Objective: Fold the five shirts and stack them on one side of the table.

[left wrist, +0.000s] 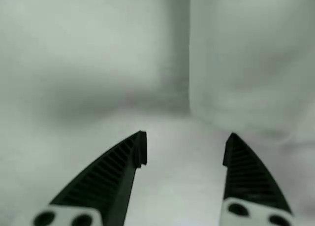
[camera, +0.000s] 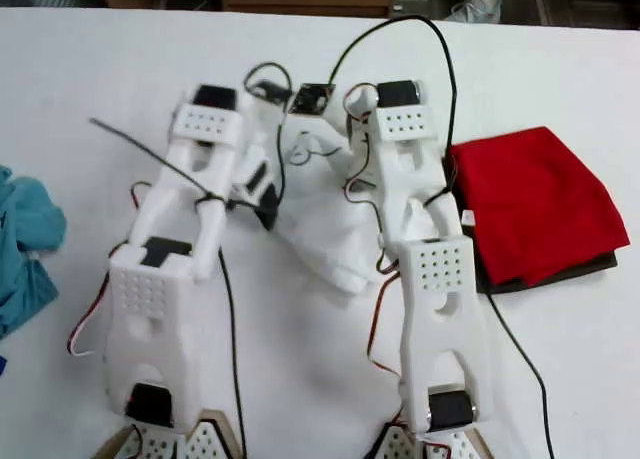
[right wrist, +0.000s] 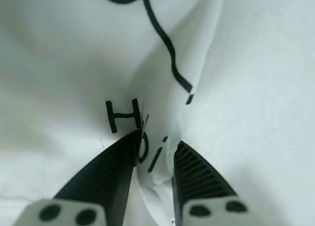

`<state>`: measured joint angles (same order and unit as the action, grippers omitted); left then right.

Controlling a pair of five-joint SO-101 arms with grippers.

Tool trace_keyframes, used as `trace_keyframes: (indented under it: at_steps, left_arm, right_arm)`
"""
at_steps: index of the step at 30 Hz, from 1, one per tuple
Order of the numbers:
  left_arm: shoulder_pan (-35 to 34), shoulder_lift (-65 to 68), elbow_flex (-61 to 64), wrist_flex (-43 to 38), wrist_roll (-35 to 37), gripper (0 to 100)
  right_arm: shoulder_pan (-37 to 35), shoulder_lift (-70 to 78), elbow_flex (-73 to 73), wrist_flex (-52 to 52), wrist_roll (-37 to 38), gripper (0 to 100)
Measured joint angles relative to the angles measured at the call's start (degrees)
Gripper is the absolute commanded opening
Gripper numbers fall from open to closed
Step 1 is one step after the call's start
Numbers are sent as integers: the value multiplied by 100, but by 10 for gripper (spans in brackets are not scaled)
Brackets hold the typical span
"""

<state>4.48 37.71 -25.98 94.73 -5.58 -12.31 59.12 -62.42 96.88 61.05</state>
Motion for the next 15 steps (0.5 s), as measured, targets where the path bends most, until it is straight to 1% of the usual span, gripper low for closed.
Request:
trace_keyframes:
  at_steps: [4, 6, 12, 15]
  left_arm:
    - [88, 0, 185, -62, 1477, 275]
    - [62, 0, 193, -62, 1987, 275]
    - [79, 0, 167, -53, 2312, 275]
    - [79, 0, -167, 114, 2523, 275]
  right_arm:
    - [44, 0, 0, 0, 0, 20]
    - [44, 0, 0, 0, 0, 20]
    - [70, 0, 0, 0, 0, 20]
    - [88, 0, 0, 0, 0, 20]
